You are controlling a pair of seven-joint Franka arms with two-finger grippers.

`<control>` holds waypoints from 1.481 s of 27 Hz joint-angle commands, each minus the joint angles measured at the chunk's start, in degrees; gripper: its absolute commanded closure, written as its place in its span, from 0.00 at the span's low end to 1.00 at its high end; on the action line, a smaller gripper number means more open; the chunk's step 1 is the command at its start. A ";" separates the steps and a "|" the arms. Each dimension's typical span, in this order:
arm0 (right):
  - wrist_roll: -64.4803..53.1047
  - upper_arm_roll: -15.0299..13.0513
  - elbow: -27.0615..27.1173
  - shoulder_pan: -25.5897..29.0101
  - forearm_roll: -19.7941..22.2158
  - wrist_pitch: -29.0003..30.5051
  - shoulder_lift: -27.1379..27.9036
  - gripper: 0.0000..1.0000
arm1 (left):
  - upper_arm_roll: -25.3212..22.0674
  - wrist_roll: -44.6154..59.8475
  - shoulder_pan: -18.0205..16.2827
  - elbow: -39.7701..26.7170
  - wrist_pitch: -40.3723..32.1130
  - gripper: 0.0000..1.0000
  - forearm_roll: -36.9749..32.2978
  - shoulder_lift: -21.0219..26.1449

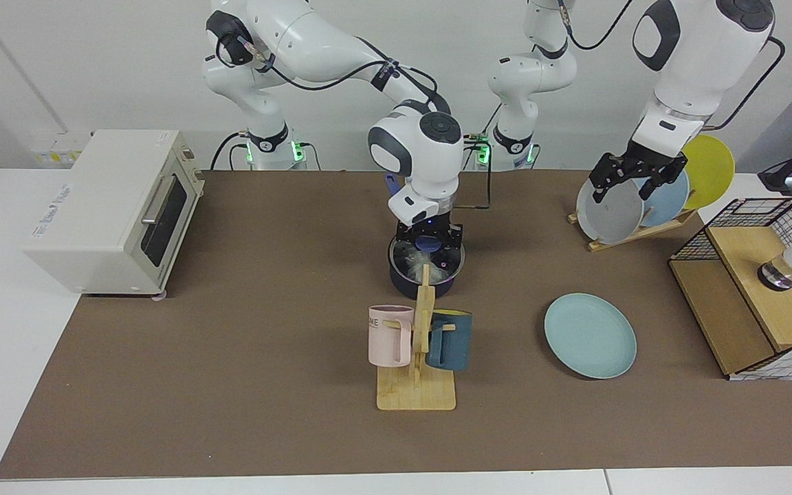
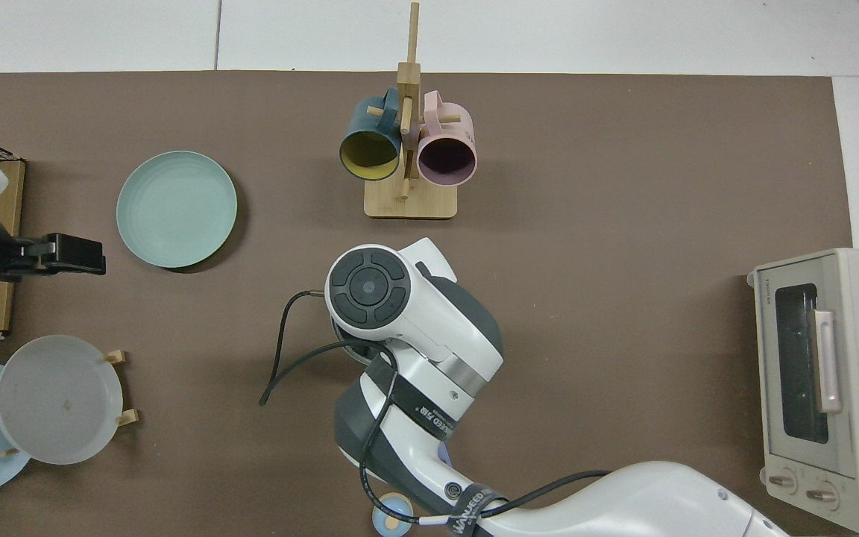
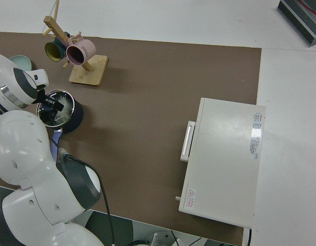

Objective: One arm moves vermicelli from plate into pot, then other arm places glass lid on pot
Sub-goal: 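Lower the glass lid onto the saucepan with the right gripper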

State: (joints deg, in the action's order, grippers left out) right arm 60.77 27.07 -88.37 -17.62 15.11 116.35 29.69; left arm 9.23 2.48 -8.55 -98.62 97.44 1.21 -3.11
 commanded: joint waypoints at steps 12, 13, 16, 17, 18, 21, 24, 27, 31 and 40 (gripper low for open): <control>1.46 1.14 -1.10 1.53 -1.49 -1.03 0.02 1.00 | 0.09 0.25 0.03 0.62 -0.67 0.00 -1.03 -0.23; 1.46 1.14 -1.27 1.53 -1.66 -0.95 -0.07 1.00 | 0.00 0.25 0.03 0.62 -0.67 0.00 -1.03 -0.23; 1.46 1.14 -1.36 1.53 -2.28 -0.95 -0.07 1.00 | 0.00 0.25 0.03 0.62 -0.67 0.00 -1.03 -0.23; 1.46 1.14 -1.36 1.53 -2.28 -0.95 -0.07 1.00 | 0.09 0.25 0.03 0.62 -0.67 0.00 -1.03 -0.23; 1.46 1.14 -1.36 1.53 -2.28 -0.95 -0.07 1.00 | 0.00 0.25 0.12 0.62 -0.67 0.00 -1.03 -0.32; 1.28 1.14 -1.28 1.97 -2.28 -0.95 0.02 0.39 | 0.09 0.25 0.12 0.62 -0.67 0.00 -1.03 -0.23; 1.02 1.14 -1.01 1.97 -2.19 -1.12 0.11 0.00 | 0.09 0.25 0.12 0.62 -0.67 0.00 -1.03 -0.32; 1.02 1.14 -0.57 1.97 -2.01 -1.39 0.11 0.00 | 0.09 0.25 0.12 0.62 -0.67 0.00 -1.03 -0.32; -0.82 1.23 -0.48 2.06 -2.01 -1.56 -0.42 0.00 | 0.09 0.25 0.12 0.62 -0.67 0.00 -1.03 -0.32; -2.50 4.30 5.22 3.90 -2.19 -9.90 -0.86 0.00 | 0.09 0.25 0.12 0.62 -0.67 0.00 -1.03 -0.32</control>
State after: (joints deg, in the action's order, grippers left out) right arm 60.48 27.57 -86.64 -16.70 13.77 111.90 29.45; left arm 9.25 2.48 -8.55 -98.59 97.44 1.21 -3.11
